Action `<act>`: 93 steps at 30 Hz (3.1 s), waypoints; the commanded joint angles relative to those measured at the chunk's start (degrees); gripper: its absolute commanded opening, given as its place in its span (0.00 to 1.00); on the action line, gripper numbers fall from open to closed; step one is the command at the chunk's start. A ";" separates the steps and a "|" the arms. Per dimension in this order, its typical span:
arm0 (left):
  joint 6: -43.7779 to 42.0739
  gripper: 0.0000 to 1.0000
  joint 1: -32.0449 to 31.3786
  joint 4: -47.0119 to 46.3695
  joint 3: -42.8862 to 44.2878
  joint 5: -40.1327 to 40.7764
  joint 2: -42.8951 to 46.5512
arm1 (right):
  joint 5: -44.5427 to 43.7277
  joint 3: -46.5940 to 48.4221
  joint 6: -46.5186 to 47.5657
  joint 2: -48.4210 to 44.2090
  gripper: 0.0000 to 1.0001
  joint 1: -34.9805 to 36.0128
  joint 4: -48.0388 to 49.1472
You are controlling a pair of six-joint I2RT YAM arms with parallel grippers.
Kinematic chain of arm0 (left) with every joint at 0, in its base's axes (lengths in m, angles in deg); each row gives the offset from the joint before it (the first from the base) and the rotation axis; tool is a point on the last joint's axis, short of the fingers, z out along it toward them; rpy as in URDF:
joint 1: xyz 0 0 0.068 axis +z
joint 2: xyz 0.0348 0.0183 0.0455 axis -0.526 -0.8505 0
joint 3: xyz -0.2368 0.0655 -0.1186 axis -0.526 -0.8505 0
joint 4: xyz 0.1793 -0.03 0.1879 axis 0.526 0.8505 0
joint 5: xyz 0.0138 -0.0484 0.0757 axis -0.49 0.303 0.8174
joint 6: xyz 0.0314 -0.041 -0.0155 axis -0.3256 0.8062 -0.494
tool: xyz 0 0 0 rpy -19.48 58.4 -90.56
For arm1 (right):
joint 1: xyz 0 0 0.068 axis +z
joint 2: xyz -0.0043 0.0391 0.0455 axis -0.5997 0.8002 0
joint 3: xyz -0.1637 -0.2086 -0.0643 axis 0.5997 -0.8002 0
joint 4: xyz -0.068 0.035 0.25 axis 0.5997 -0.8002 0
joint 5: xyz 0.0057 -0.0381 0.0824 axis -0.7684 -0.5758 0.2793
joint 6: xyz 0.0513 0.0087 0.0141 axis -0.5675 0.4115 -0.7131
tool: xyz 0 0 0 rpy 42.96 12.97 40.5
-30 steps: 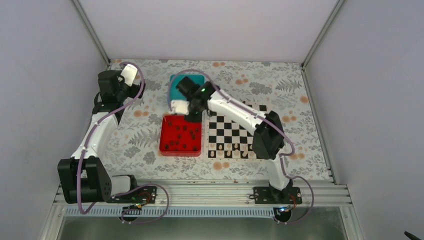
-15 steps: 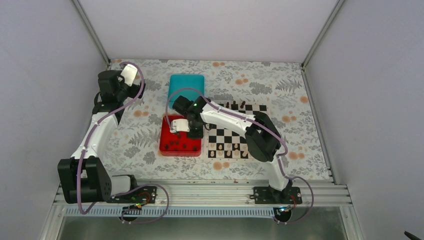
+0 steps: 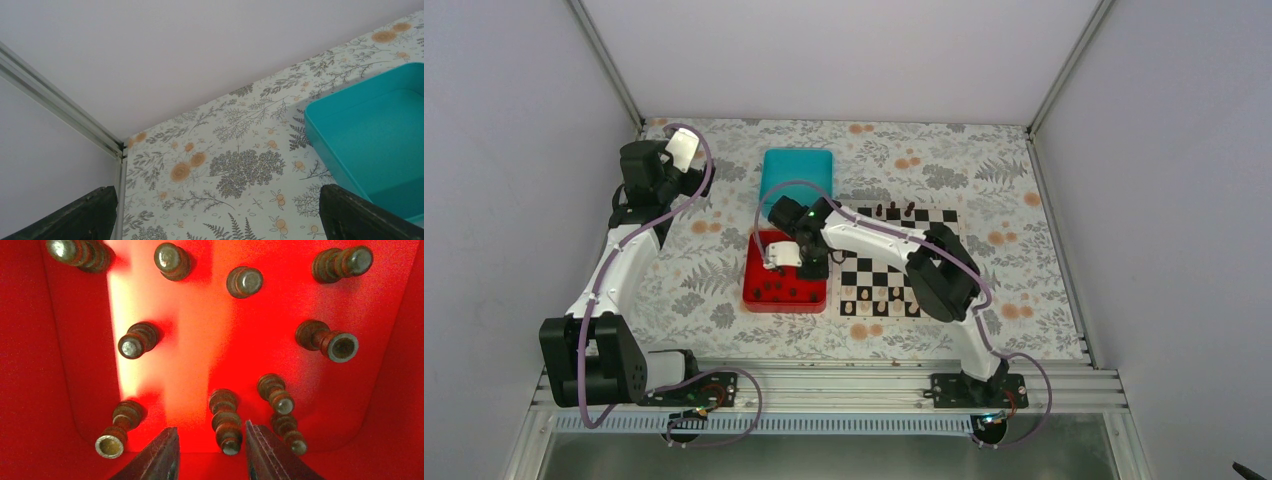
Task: Set up the chess pieces on the board
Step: Pick up the chess piece from the storage box, then place the chess piece on the chessboard.
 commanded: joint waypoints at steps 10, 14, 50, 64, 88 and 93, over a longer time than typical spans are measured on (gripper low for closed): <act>-0.05 1.00 0.45 0.17 -0.34 -1.02 1.33 | 0.77 0.51 -0.11 2.43 0.19 -0.55 1.37; 0.00 1.00 0.49 0.20 -0.32 -1.05 1.23 | 0.71 0.52 -0.27 1.71 0.09 -0.72 1.62; 0.04 1.00 0.58 0.35 0.02 -1.63 1.01 | 11.94 -6.67 7.64 -9.73 0.05 -50.56 -0.99; 0.04 1.00 0.58 0.35 0.01 -1.31 0.90 | 10.42 -3.08 5.67 -2.93 0.05 -48.55 1.36; -0.22 1.00 0.62 0.11 -0.23 -1.17 0.61 | 5.21 1.98 5.26 2.56 0.05 -46.48 0.69; -0.22 1.00 0.65 0.01 -0.29 -1.19 0.55 | 4.58 1.42 5.46 1.68 0.05 -46.45 0.43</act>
